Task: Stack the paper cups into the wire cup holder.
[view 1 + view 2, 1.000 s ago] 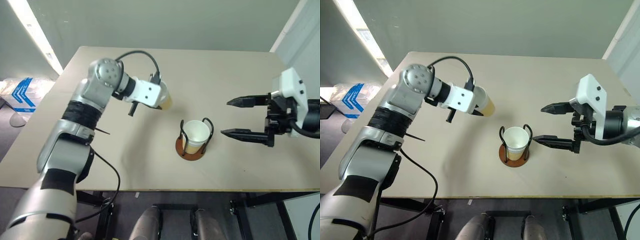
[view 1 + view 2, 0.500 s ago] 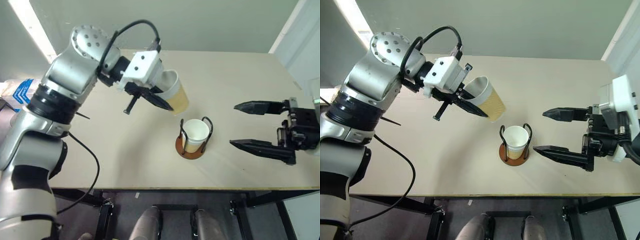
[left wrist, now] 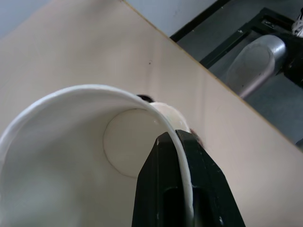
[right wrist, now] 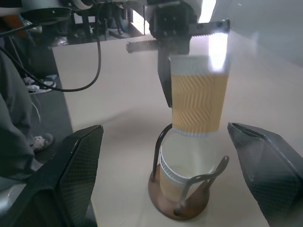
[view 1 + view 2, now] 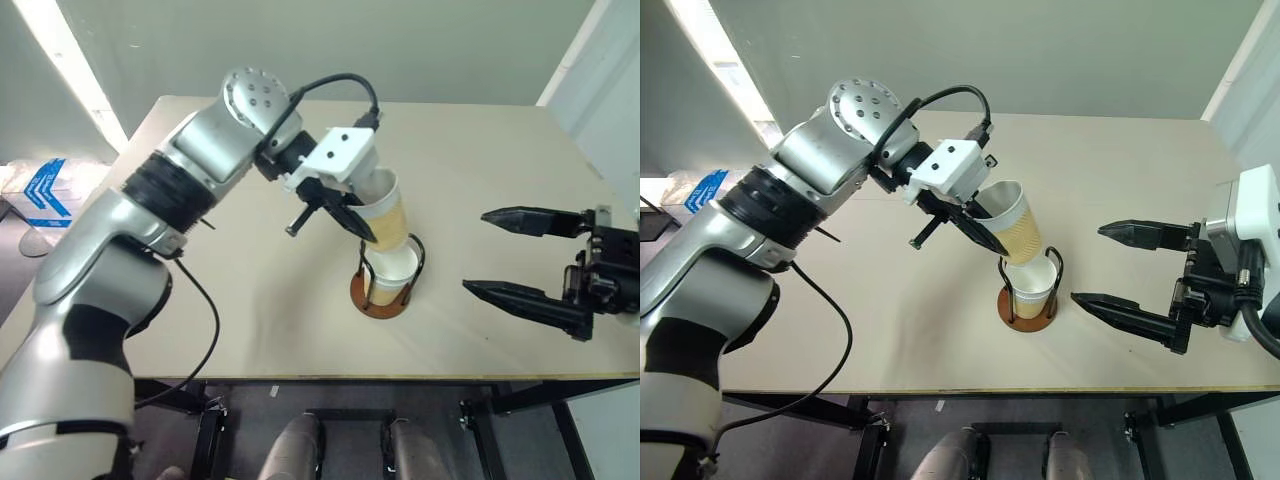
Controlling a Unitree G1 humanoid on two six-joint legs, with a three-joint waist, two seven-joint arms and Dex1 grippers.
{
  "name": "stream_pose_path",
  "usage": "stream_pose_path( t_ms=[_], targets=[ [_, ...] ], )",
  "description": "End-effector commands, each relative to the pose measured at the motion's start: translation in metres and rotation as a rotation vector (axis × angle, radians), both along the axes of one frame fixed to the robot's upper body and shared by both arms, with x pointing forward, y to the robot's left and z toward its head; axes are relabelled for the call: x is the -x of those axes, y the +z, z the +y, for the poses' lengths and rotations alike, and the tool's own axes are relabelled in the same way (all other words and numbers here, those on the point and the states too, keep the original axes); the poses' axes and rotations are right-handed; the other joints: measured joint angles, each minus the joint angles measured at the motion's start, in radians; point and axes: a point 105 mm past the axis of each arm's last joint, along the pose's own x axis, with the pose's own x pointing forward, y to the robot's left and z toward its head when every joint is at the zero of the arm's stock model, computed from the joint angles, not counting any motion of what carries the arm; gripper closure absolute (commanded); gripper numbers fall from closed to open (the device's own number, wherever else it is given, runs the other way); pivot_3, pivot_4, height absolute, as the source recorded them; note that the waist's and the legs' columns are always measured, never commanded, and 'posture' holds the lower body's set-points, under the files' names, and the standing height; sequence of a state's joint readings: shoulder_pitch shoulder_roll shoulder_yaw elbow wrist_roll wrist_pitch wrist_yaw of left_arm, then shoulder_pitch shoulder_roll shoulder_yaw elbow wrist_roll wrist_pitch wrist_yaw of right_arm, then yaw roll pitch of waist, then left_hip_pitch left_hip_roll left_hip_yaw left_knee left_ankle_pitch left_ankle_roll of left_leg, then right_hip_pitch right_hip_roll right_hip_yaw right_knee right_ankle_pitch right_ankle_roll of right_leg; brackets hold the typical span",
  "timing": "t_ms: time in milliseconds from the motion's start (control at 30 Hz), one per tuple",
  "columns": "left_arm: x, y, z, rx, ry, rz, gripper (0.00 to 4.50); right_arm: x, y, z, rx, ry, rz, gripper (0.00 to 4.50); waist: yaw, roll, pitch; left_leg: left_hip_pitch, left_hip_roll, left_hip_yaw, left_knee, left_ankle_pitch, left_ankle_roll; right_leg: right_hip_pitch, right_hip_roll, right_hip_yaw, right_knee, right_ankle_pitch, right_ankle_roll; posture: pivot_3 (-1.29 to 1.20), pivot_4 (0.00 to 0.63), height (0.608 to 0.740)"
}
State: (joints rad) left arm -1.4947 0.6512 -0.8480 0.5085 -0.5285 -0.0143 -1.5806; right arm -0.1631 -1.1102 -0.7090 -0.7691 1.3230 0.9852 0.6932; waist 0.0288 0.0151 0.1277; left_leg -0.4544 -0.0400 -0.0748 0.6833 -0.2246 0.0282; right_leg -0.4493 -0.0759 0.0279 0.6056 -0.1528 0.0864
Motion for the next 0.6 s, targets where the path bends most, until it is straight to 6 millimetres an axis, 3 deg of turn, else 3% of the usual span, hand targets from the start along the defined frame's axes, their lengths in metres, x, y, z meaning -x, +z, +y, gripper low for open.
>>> stream_pose_path(
  t_ms=[33, 600],
  targets=[
    [0.004, 0.009, -0.006, -0.021, -0.063, -0.047, 4.48, 0.004, 0.009, 0.000, -0.007, -0.018, -0.063, 0.04, 0.001, 0.000, 0.000, 0.000, 0.000, 0.000, 0.000, 0.000, 0.000, 0.000, 0.000, 0.000, 0.000, 0.000, 0.001, 0.00, 0.150, 0.740],
    [0.016, -0.019, -0.019, -0.105, -0.181, -0.052, 4.48, 0.005, 0.001, -0.004, 0.016, -0.063, -0.055, 0.04, 0.009, 0.000, 0.000, -0.001, 0.000, 0.002, 0.001, -0.008, 0.003, 0.002, -0.001, 0.000, -0.004, -0.004, 0.006, 0.00, 0.150, 0.740]
  ],
)
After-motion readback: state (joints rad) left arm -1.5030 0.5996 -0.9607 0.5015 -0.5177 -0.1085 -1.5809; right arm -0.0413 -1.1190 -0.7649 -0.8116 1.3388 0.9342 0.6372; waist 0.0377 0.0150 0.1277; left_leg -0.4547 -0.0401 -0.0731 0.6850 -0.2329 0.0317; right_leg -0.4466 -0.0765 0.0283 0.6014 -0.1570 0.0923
